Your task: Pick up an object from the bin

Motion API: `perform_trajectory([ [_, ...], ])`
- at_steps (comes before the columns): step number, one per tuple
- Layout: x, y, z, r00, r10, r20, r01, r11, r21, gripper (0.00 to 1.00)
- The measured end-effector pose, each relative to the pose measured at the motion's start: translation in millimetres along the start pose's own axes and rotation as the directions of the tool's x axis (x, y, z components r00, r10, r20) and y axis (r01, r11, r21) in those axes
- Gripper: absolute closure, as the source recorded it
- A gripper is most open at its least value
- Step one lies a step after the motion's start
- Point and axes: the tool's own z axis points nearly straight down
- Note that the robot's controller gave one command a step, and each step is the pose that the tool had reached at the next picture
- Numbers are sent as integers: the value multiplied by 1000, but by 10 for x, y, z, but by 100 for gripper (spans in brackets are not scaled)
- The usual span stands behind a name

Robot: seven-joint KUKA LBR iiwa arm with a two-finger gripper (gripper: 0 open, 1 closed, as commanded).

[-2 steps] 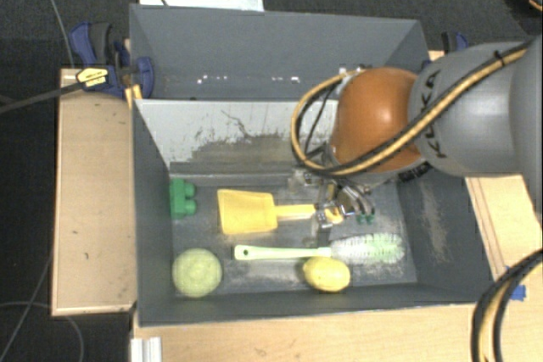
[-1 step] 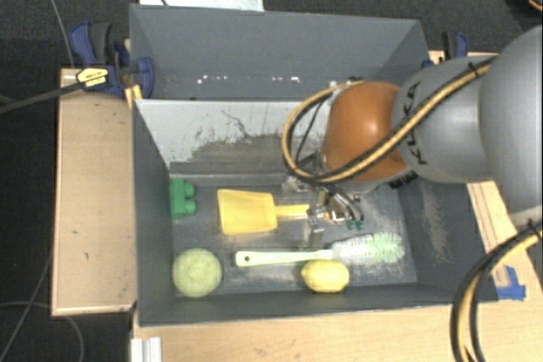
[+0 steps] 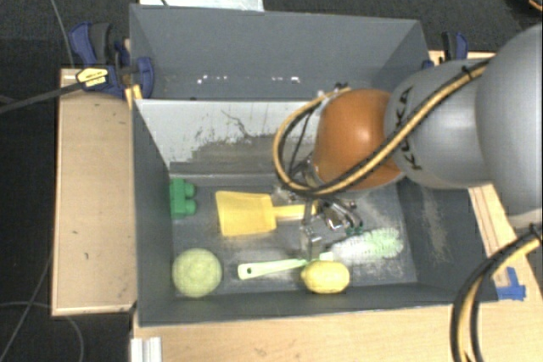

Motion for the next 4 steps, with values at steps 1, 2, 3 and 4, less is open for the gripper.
perform_trajectory([
  [1, -76, -182, -4, 990, 139, 14, -139, 990, -1, 0],
  [2, -14, -23, -4, 1000, 23, 2, -23, 1000, -1, 100],
  [3, -14, -23, -5, 1000, 24, 2, -24, 1000, -2, 100],
  [4, -19, -24, -62, 1000, 26, 6, -26, 1000, -2, 100],
])
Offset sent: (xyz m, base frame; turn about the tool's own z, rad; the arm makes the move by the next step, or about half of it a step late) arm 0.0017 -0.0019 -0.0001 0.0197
